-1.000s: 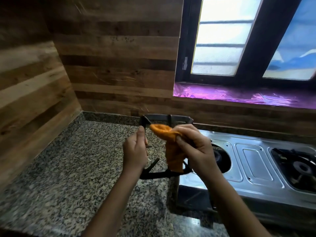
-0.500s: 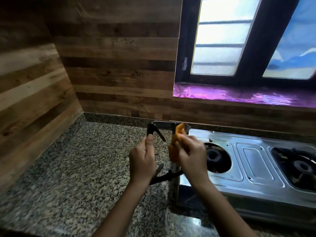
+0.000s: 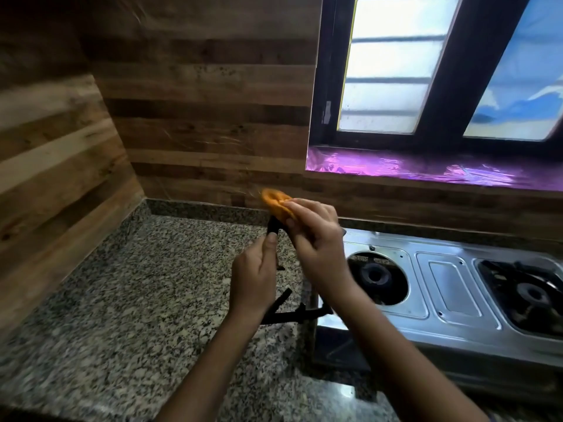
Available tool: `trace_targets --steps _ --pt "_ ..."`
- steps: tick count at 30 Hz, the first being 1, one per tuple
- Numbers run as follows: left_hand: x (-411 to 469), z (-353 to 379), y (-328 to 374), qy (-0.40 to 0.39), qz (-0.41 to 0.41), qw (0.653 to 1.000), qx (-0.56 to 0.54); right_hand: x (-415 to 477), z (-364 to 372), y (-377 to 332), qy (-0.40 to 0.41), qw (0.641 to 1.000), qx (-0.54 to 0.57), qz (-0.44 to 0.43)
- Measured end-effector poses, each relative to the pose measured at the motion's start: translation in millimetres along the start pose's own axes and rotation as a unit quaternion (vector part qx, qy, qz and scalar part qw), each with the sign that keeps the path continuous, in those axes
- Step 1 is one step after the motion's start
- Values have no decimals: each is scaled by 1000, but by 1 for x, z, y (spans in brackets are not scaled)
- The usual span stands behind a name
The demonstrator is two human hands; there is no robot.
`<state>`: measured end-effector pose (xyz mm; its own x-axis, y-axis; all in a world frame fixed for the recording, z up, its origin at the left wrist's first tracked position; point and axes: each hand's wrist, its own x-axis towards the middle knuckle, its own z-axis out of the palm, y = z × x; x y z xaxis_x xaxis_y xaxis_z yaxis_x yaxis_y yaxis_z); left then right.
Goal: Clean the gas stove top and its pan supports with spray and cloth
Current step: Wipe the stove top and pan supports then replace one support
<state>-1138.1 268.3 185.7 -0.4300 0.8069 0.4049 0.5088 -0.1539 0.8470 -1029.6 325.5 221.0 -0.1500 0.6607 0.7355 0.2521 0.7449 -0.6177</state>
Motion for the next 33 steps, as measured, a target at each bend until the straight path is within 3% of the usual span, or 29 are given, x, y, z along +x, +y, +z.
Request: trace_targets --steps 3,6,8,10,11,14,18,21,24,26,30,33 --pt "0 0 -4 29 -36 998 -41 -16 18 12 -23 997 -78 -6" --pt "2 -5 -10 74 -62 995 -33 -50 19 21 -44 992 -97 74" --pt "7 -9 -12 98 -46 994 -13 -71 15 21 -70 987 -53 137" --pt "11 -12 -13 103 -23 994 9 -77 9 10 -1 978 67 195" --pt "10 -12 -15 106 -23 994 7 -74 4 2 56 954 170 243" --pt "8 -13 -24 122 -45 991 -28 -55 -13 5 203 804 394 396" --pt "7 -13 -24 162 -62 982 -76 -52 -27 43 237 562 546 574" --pt "8 -7 -18 206 -96 961 -155 -65 -16 48 206 494 587 607" --pt "6 2 -14 240 -114 940 -215 -56 -4 39 160 416 726 523" --pt "4 7 -15 249 -129 928 -244 -40 0 35 177 431 740 485" --pt "-3 13 -24 233 -76 941 -233 -3 2 27 242 515 695 441" --pt "-4 12 -26 201 -50 948 -241 15 0 25 245 601 631 425"
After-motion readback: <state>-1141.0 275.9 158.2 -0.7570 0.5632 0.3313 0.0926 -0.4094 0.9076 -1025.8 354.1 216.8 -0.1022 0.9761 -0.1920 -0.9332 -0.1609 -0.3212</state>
